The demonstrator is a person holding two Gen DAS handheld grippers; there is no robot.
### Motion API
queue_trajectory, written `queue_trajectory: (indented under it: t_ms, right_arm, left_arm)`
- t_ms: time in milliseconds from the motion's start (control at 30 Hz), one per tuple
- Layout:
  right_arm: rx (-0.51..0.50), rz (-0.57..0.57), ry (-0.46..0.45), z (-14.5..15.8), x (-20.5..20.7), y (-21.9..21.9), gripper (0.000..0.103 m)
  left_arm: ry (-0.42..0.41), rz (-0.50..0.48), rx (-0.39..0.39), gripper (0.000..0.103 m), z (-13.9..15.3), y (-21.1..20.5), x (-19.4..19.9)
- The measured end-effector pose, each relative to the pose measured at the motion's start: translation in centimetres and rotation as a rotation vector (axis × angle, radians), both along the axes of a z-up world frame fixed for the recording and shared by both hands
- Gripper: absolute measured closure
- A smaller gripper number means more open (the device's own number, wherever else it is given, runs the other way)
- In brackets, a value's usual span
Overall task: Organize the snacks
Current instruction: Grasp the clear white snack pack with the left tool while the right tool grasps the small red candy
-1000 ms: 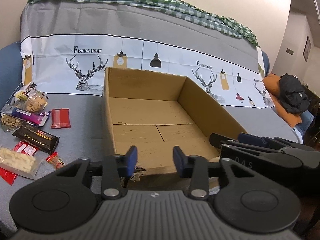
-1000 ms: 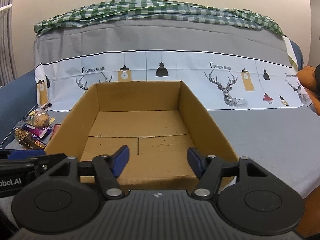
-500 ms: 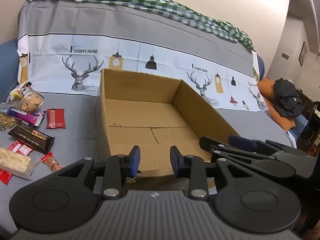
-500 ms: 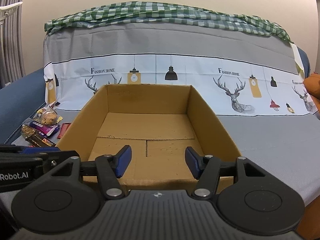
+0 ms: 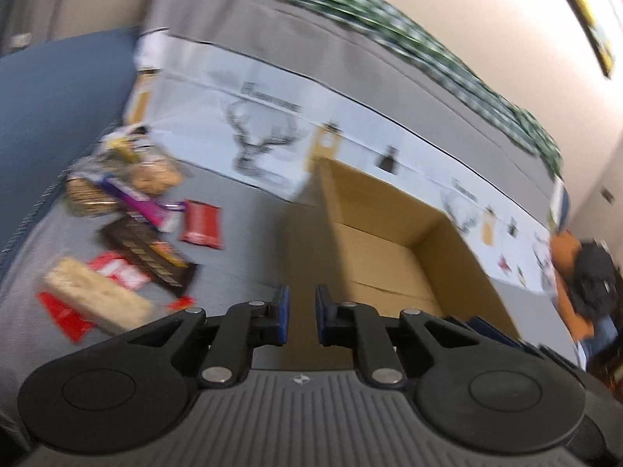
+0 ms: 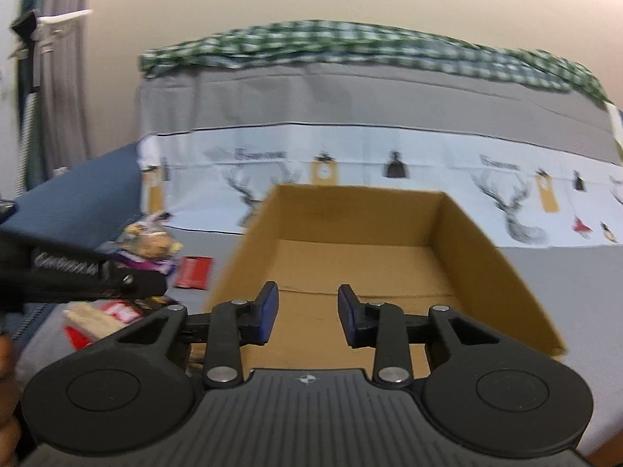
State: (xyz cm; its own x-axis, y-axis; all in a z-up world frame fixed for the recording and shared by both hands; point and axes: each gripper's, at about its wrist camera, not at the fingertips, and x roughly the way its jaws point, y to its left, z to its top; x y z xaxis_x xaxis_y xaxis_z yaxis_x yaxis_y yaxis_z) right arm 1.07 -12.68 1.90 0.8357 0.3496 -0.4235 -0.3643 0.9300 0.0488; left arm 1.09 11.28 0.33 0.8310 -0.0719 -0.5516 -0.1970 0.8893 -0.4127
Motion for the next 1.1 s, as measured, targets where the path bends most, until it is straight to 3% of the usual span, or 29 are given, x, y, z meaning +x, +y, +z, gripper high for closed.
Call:
queue_trajectory:
  t_ms: [233,300,367,400,600,667,767,867,1000,1100]
  right_arm:
    - [0.017,0.198,-0.052,-0.9,-1.8,5.8,0.068]
    - [-0.017,0.262,-0.019,-1.6,-1.7,7.8,0.068]
    - [-0.027,0.318,-0.003,-1.8,-1.6,9.6,0.068]
    - [-0.046,0.350,0.001,-2.1,-1.5,10.7,0.068]
    - [-0.148,0.377,0.122,-6.0,1.1,15.1,0.065]
    - [-0.171,0.368,0.159,-7.1,2.0,15.9,0.057]
    - [-0.209,0.348,0.163,-8.6,3.2,17.0,0.049]
    - [-0.236,0.321,0.224,-10.0,4.7,18.2,0.048]
    - [-0.211,0.264,0.302,-11.4,6.2,18.8,0.052]
    - [-0.187,0.263,0.314,-11.4,6.0,19.1,0.069]
  left_arm:
    - [0.070,0.215,-0.106,0.085,-3.8,7.4,-1.6]
    - [0.102,0.295,-0.130,0.077,-4.6,8.9,-1.9]
    - [0.133,0.379,-0.152,0.051,-5.2,10.1,-2.0]
    - [0.142,0.402,-0.161,0.046,-5.4,10.5,-2.1]
    - [0.206,0.425,-0.189,0.040,-7.0,11.4,-0.5]
    - [0.228,0.425,-0.163,0.030,-7.4,11.3,0.4]
    - [0.264,0.417,-0.129,0.028,-8.1,11.2,1.6]
    - [0.291,0.412,-0.075,0.027,-8.6,11.0,2.7]
    - [0.305,0.386,-0.020,0.027,-8.6,10.9,3.5]
    - [0.321,0.369,0.031,0.029,-8.6,10.5,3.9]
